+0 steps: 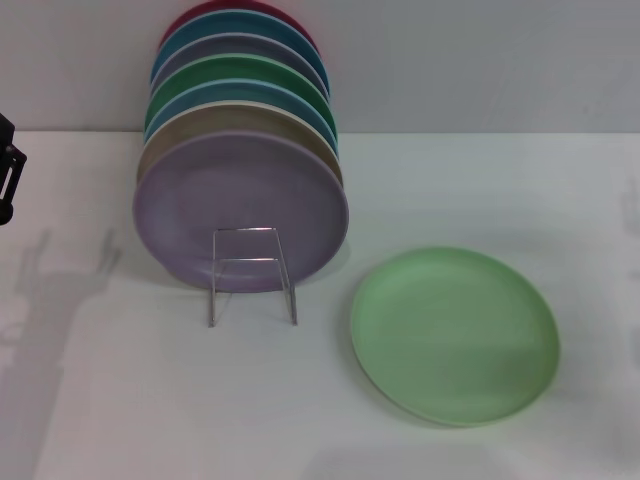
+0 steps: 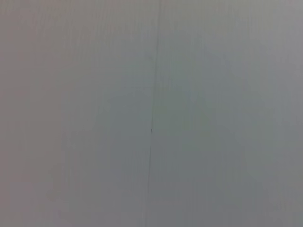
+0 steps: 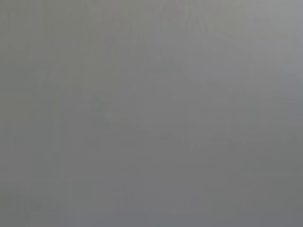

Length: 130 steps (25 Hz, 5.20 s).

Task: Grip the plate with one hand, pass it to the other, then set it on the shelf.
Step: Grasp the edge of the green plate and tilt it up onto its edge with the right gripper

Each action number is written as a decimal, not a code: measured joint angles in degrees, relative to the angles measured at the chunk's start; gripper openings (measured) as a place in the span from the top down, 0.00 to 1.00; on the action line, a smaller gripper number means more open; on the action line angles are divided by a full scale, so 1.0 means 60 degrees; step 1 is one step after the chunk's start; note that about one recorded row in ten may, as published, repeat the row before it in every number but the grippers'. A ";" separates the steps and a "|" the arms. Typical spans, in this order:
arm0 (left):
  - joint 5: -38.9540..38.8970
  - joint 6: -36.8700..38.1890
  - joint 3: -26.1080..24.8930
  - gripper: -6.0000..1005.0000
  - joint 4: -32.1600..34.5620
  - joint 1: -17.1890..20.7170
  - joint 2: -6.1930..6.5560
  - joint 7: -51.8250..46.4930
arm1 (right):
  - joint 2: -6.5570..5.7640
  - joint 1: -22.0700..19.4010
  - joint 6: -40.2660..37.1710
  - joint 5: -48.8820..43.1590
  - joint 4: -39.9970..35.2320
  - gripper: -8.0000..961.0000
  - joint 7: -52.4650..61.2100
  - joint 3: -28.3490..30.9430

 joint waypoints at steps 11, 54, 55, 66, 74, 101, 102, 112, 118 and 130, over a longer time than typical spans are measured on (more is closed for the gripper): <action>0.0004 -0.0030 0.0044 0.18 -0.0017 0.0080 -0.0010 -0.0003 | 0.0045 -0.0222 0.0005 -0.0021 0.0083 0.43 -0.0049 -0.0159; 0.0029 -0.0309 0.0015 0.18 0.0040 -0.0184 0.0014 -0.0060 | 0.0020 -0.2771 1.5398 0.0509 1.0474 0.43 -1.0037 0.7596; 0.0032 -0.0312 0.0012 0.18 0.0041 -0.0204 0.0014 -0.0060 | 0.0020 -0.2771 1.5398 0.0509 1.0474 0.43 -1.0037 0.7596; 0.0073 -0.0319 0.0056 0.19 -0.0050 -0.0375 -0.0009 -0.0036 | -0.0035 -0.1700 2.0001 -0.4183 1.0723 0.43 -0.6624 0.9789; 0.0075 -0.0317 0.0081 0.19 -0.0074 -0.0382 -0.0027 -0.0072 | -0.0062 -0.0924 2.3972 -0.6132 1.1664 0.43 -0.4879 1.0940; 0.0020 -0.0287 0.0059 0.19 -0.0234 -0.0289 -0.0022 -0.0100 | -0.0341 0.0989 2.8070 -0.7719 1.0442 0.43 -0.1779 1.1549; 0.0032 -0.0288 0.0061 0.19 -0.0234 -0.0290 -0.0020 -0.0100 | -0.0342 0.1007 2.8016 -0.7733 1.0320 0.43 -0.1765 1.1550; 0.0063 -0.0284 0.0070 0.19 -0.0235 -0.0304 -0.0010 -0.0098 | -0.0346 0.1042 2.7655 -0.7870 0.9799 0.43 -0.1743 1.1548; 0.0073 -0.0232 0.0074 0.19 -0.0235 -0.0283 -0.0004 -0.0098 | -0.0303 0.1080 2.7557 -0.7874 0.9578 0.43 -0.1744 1.1516; 0.0073 -0.0226 0.0084 0.19 -0.0216 -0.0252 0.0004 -0.0098 | -0.0230 0.1171 2.7351 -0.7874 0.9203 0.47 -0.1781 1.1433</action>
